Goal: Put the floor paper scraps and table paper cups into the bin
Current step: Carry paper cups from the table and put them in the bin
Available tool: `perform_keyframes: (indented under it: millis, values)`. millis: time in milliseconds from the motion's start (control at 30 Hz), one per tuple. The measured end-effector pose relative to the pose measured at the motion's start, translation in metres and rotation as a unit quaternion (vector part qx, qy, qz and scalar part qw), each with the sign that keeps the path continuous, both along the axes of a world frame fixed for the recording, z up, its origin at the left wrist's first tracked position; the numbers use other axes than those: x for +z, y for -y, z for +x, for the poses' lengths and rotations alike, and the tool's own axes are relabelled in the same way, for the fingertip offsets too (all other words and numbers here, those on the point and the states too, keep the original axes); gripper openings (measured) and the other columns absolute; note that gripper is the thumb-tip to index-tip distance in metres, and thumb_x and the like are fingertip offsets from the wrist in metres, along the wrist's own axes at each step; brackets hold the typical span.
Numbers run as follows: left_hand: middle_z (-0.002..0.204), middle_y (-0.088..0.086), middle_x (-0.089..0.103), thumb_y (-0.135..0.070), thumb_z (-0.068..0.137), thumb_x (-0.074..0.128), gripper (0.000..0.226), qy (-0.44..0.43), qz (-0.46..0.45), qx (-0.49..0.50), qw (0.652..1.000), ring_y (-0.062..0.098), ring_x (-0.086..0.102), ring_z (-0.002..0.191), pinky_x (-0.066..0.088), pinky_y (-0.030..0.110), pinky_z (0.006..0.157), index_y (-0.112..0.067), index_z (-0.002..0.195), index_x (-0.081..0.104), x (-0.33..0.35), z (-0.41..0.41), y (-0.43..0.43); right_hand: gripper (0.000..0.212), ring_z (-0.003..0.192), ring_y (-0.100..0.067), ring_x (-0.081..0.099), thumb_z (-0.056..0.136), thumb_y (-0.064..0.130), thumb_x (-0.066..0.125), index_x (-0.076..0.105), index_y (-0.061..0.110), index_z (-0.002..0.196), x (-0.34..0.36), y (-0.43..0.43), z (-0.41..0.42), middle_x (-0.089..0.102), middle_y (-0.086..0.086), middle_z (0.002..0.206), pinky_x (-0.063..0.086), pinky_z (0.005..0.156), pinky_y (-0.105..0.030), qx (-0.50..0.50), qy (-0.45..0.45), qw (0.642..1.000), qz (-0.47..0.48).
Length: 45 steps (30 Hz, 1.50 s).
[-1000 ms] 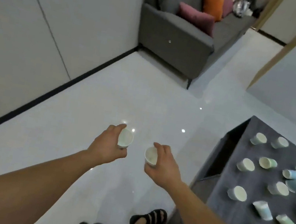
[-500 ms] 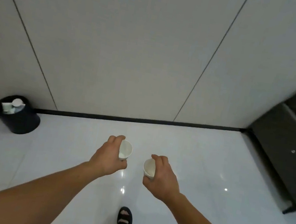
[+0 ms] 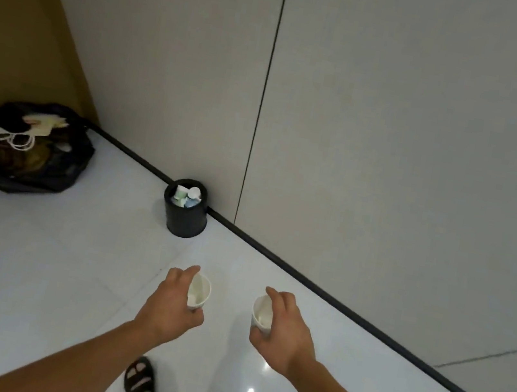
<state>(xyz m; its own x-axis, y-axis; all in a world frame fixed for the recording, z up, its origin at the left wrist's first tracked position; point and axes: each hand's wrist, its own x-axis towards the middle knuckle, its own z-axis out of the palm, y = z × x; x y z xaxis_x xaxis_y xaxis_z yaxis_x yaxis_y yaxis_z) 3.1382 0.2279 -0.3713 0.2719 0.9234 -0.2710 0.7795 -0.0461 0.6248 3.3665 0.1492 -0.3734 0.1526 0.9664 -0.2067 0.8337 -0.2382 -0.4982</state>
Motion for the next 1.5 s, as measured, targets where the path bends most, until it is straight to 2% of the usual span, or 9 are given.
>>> perform_keyframes:
  millis: [167, 333, 533, 700, 967, 1100, 1233, 1333, 1500]
  values:
    - [0.136, 0.0, 0.031, -0.033, 0.076, 0.07, 0.082, -0.006, 0.0, 0.024, 1.0, 0.022, 0.048, 0.115, 0.047, 0.036, 0.095, -0.027, 0.145, 0.025, -0.013, -0.05, -0.103, 0.077, 0.117, -0.014, 0.047, 0.085, 0.049, 0.065, 0.026, 0.027, 0.148, -0.016, -0.111, -0.048, 0.034, 0.008, 0.139, 0.05, 0.095, -0.025, 0.018, 0.005, 1.0, 0.002]
    - [0.136, 0.0, 0.033, -0.034, 0.076, 0.071, 0.082, -0.01, 0.029, 0.027, 0.999, 0.023, 0.047, 0.116, 0.046, 0.035, 0.094, -0.026, 0.145, 0.026, 0.002, -0.087, -0.211, 0.076, 0.113, -0.013, 0.05, 0.084, 0.052, 0.063, 0.026, 0.029, 0.146, -0.02, -0.196, -0.085, 0.035, 0.008, 0.138, 0.051, 0.09, -0.022, 0.012, -0.005, 1.0, 0.008]
    - [0.135, 0.002, 0.034, -0.031, 0.075, 0.072, 0.081, -0.017, 0.037, 0.028, 0.999, 0.025, 0.048, 0.113, 0.049, 0.039, 0.091, -0.026, 0.143, 0.028, 0.002, -0.095, -0.318, 0.078, 0.116, -0.013, 0.047, 0.084, 0.051, 0.066, 0.025, 0.03, 0.147, -0.031, -0.288, -0.103, 0.034, 0.007, 0.141, 0.048, 0.093, -0.022, 0.009, -0.014, 1.0, 0.001]
    - [0.133, 0.0, 0.035, -0.031, 0.074, 0.075, 0.081, -0.018, 0.038, 0.032, 0.999, 0.021, 0.048, 0.111, 0.049, 0.033, 0.09, -0.029, 0.141, 0.029, -0.012, -0.093, -0.394, 0.078, 0.125, -0.016, 0.043, 0.085, 0.05, 0.066, 0.024, 0.03, 0.148, -0.056, -0.385, -0.107, 0.031, 0.006, 0.145, 0.047, 0.101, -0.027, 0.027, -0.036, 0.999, -0.016]
    - [0.134, -0.002, 0.036, -0.032, 0.074, 0.077, 0.083, -0.054, 0.025, 0.059, 0.996, 0.018, 0.048, 0.111, 0.05, 0.027, 0.084, -0.029, 0.141, 0.028, -0.028, -0.105, -0.51, 0.077, 0.118, -0.012, 0.046, 0.084, 0.045, 0.067, 0.028, 0.026, 0.147, -0.079, -0.529, -0.109, 0.038, 0.005, 0.14, 0.046, 0.097, -0.023, 0.05, -0.065, 0.996, -0.018]
    - [0.134, -0.001, 0.035, -0.03, 0.074, 0.076, 0.084, -0.024, -0.008, 0.064, 0.998, 0.02, 0.047, 0.114, 0.051, 0.029, 0.084, -0.027, 0.142, 0.027, -0.059, -0.1, -0.546, 0.079, 0.12, -0.015, 0.045, 0.084, 0.045, 0.068, 0.027, 0.026, 0.148, -0.099, -0.572, -0.104, 0.035, 0.004, 0.142, 0.047, 0.096, -0.024, 0.04, -0.048, 0.997, -0.052]
    - [0.139, -0.002, 0.031, -0.032, 0.078, 0.073, 0.085, -0.007, -0.059, 0.055, 0.997, 0.019, 0.042, 0.122, 0.05, 0.032, 0.092, -0.029, 0.145, 0.021, -0.112, -0.101, -0.583, 0.079, 0.122, -0.016, 0.046, 0.084, 0.045, 0.07, 0.028, 0.025, 0.148, -0.131, -0.608, -0.113, 0.036, 0.003, 0.142, 0.051, 0.095, -0.027, 0.029, -0.046, 0.996, -0.074]
    - [0.137, 0.0, 0.032, -0.029, 0.078, 0.073, 0.084, 0.007, -0.087, 0.042, 0.995, 0.019, 0.041, 0.12, 0.049, 0.03, 0.09, -0.027, 0.145, 0.022, -0.153, -0.106, -0.617, 0.078, 0.121, -0.017, 0.047, 0.084, 0.043, 0.071, 0.03, 0.023, 0.147, -0.159, -0.634, -0.124, 0.038, 0.002, 0.141, 0.052, 0.094, -0.03, 0.002, -0.036, 0.996, -0.079]
    - [0.134, 0.004, 0.037, -0.026, 0.076, 0.076, 0.084, 0.009, -0.033, 0.007, 0.999, 0.021, 0.044, 0.118, 0.043, 0.025, 0.083, -0.024, 0.144, 0.027, -0.234, -0.108, -0.7, 0.075, 0.115, -0.018, 0.053, 0.081, 0.036, 0.075, 0.038, 0.016, 0.143, -0.233, -0.697, -0.146, 0.045, -0.003, 0.135, 0.054, 0.088, -0.03, -0.033, -0.039, 0.998, -0.032]
